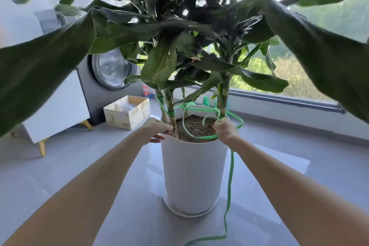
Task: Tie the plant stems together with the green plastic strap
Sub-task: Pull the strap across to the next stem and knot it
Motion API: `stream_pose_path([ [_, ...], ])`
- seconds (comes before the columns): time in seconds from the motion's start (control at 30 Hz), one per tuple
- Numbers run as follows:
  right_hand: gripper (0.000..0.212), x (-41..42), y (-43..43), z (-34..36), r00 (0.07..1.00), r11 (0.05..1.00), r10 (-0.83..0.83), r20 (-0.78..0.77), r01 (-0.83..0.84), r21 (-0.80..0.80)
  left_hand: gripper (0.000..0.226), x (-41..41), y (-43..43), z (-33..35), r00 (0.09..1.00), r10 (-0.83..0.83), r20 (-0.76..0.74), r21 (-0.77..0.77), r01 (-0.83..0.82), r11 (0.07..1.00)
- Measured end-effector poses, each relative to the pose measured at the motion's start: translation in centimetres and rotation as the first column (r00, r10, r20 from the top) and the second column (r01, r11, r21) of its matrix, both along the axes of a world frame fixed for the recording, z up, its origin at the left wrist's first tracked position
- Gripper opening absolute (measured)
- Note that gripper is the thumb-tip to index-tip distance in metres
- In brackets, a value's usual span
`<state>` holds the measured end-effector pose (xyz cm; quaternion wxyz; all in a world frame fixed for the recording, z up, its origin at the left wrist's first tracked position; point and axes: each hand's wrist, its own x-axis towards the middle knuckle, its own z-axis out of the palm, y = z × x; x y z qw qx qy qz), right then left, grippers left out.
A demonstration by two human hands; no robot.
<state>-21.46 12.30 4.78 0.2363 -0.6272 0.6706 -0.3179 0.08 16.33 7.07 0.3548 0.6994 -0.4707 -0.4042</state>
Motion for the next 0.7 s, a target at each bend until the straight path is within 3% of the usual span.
stream_pose_path([
  [0.1, 0.024, 0.7, -0.4, -0.1, 0.999, 0.999, -0.002, 0.036, 0.001, 0.035, 0.021, 0.5, 0.3, 0.0, 0.996, -0.090, 0.011, 0.010, 0.090, 0.996],
  [0.33, 0.031, 2.7, -0.4, -0.1, 0.963, 0.943, 0.249, 0.108, -0.266, 0.199, 0.035, 0.5, 0.0, -0.3, 0.974, -0.226, -0.010, -0.099, 0.224, 0.969],
  [0.7, 0.034, 4.1, -0.2, 0.6, 0.941, 0.915, 0.321, 0.104, -0.336, 0.221, 0.022, -0.3, -0.4, -1.0, 0.977, -0.206, 0.050, -0.227, 0.212, 0.951],
])
